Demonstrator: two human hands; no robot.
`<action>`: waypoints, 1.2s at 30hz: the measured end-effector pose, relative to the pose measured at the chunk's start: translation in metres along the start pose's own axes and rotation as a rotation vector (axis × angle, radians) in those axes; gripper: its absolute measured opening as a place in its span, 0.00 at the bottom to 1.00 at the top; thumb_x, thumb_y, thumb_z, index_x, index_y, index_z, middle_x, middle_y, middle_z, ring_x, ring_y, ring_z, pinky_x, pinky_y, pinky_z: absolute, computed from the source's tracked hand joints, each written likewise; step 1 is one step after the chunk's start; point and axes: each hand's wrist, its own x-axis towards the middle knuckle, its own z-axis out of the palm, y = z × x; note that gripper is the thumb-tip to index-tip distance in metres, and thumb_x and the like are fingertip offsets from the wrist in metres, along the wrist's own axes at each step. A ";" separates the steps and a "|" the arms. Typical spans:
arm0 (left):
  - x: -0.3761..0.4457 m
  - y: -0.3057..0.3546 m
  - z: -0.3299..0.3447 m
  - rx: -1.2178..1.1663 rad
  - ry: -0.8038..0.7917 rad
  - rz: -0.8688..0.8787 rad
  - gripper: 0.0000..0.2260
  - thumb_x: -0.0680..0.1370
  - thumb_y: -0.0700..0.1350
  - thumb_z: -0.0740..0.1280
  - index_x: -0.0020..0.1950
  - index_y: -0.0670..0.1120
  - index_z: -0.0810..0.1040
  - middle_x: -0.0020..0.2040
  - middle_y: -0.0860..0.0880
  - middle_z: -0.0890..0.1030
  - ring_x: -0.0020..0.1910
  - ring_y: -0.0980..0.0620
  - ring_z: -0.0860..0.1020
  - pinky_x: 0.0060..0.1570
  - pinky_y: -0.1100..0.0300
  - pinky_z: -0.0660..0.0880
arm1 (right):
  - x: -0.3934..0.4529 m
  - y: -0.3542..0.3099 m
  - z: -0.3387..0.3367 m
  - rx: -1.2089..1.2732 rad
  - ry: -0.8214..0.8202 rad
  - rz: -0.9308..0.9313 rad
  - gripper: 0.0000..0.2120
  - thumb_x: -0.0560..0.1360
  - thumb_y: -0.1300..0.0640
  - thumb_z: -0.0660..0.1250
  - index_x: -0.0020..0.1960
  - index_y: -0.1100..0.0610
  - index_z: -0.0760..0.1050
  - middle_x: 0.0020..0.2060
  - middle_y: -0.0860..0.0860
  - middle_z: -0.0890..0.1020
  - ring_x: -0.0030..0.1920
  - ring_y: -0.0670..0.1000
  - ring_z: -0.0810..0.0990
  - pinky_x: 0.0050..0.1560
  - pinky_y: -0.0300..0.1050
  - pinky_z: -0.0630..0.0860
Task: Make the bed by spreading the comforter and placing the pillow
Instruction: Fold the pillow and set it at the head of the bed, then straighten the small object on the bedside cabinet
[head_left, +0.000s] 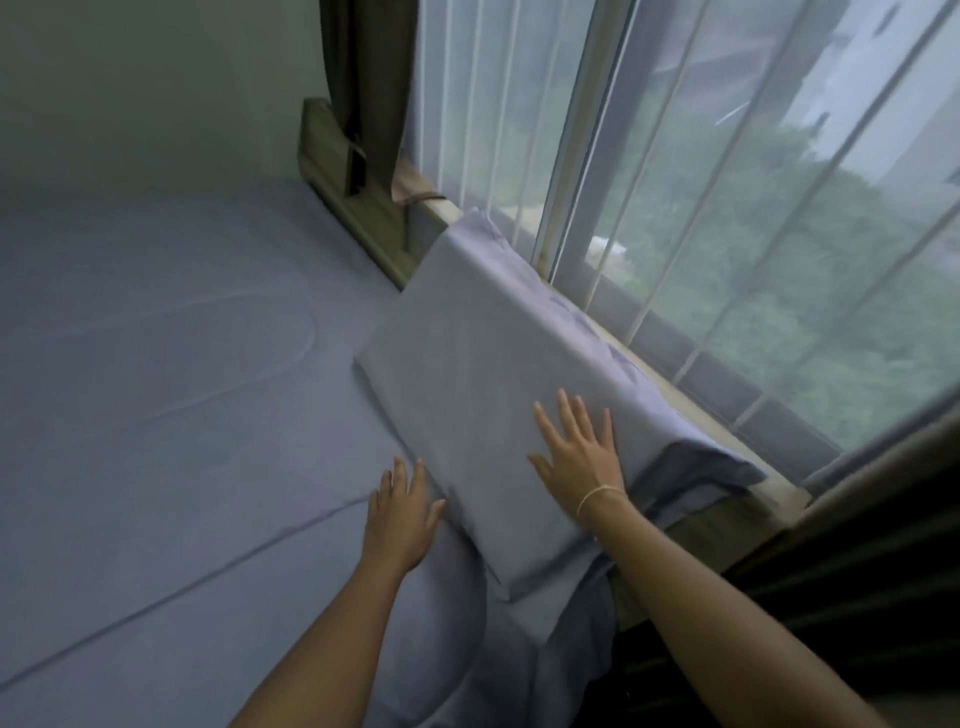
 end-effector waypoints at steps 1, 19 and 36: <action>-0.012 -0.002 -0.007 0.038 0.001 0.029 0.29 0.81 0.57 0.52 0.77 0.46 0.49 0.78 0.40 0.45 0.76 0.41 0.50 0.74 0.45 0.53 | -0.019 -0.007 0.003 0.002 -0.024 0.043 0.31 0.79 0.39 0.49 0.77 0.46 0.41 0.77 0.54 0.45 0.77 0.58 0.44 0.73 0.65 0.42; -0.168 -0.023 -0.013 0.030 0.040 0.551 0.21 0.77 0.47 0.64 0.69 0.43 0.70 0.73 0.37 0.64 0.62 0.37 0.73 0.59 0.44 0.71 | -0.309 -0.090 0.019 0.226 -0.151 0.631 0.32 0.78 0.39 0.53 0.76 0.44 0.43 0.77 0.52 0.44 0.77 0.57 0.46 0.72 0.68 0.41; -0.275 0.111 0.087 0.025 -0.220 0.914 0.18 0.79 0.47 0.62 0.67 0.43 0.71 0.70 0.40 0.69 0.63 0.39 0.73 0.57 0.45 0.72 | -0.557 -0.036 0.066 0.454 -0.160 1.176 0.26 0.78 0.47 0.58 0.74 0.49 0.57 0.77 0.53 0.52 0.76 0.56 0.51 0.73 0.55 0.56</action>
